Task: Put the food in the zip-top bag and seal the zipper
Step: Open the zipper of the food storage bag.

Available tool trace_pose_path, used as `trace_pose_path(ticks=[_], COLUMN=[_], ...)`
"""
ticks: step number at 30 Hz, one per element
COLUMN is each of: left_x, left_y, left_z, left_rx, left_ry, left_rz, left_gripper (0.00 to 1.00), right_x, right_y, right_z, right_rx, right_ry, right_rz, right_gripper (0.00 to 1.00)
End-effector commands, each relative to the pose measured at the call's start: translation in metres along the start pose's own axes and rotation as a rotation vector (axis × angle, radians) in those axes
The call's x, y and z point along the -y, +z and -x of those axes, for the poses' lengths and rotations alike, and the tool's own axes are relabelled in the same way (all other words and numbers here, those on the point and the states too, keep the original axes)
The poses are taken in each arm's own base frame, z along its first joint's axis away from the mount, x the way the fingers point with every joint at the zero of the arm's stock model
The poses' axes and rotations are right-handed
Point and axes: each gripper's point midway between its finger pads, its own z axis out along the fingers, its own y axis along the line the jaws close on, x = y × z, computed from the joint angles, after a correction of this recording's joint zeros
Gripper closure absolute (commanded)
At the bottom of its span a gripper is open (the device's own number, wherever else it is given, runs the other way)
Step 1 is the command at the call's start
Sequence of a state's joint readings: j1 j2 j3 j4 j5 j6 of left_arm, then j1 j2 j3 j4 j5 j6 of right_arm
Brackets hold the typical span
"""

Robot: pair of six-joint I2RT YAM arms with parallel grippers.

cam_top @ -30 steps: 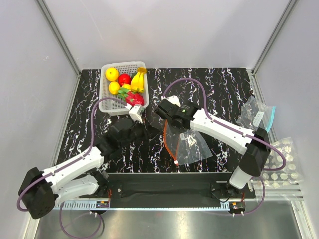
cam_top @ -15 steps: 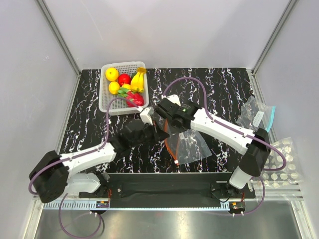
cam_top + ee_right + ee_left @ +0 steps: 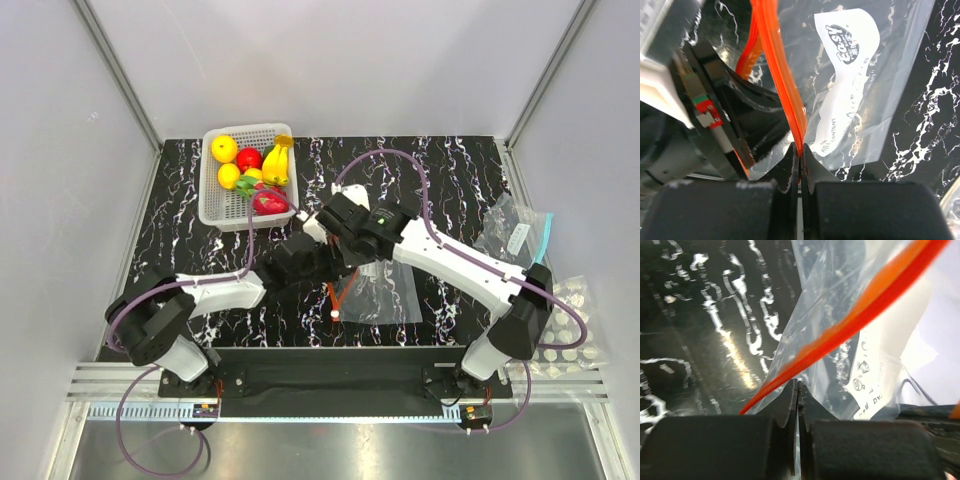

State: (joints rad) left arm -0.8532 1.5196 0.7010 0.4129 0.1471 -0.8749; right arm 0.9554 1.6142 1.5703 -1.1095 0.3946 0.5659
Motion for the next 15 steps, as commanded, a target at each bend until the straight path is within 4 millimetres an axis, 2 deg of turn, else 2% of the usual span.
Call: trace_pose_path(ticks=[1, 5, 9, 12, 15], left_x=[0.042, 0.057, 0.065, 0.062, 0.058], left_y=[0.001, 0.002, 0.010, 0.022, 0.026], left_z=[0.016, 0.000, -0.011, -0.017, -0.014], left_rx=[0.067, 0.049, 0.021, 0.012, 0.041], left_ry=[-0.009, 0.017, 0.002, -0.039, -0.072], left_rz=[-0.155, -0.183, -0.199, -0.203, -0.193], left_gripper=[1.00, 1.00, 1.00, 1.00, 1.00], right_x=[0.001, -0.001, -0.002, -0.006, -0.004], right_y=[-0.017, -0.016, -0.019, -0.024, -0.024], right_z=[0.020, 0.021, 0.024, 0.025, 0.022], right_rx=[0.093, 0.102, 0.124, 0.138, 0.130], right_ry=[0.091, 0.111, 0.153, 0.172, 0.175], right_rz=[0.033, 0.042, 0.060, 0.099, 0.092], right_gripper=[1.00, 1.00, 1.00, 1.00, 1.00])
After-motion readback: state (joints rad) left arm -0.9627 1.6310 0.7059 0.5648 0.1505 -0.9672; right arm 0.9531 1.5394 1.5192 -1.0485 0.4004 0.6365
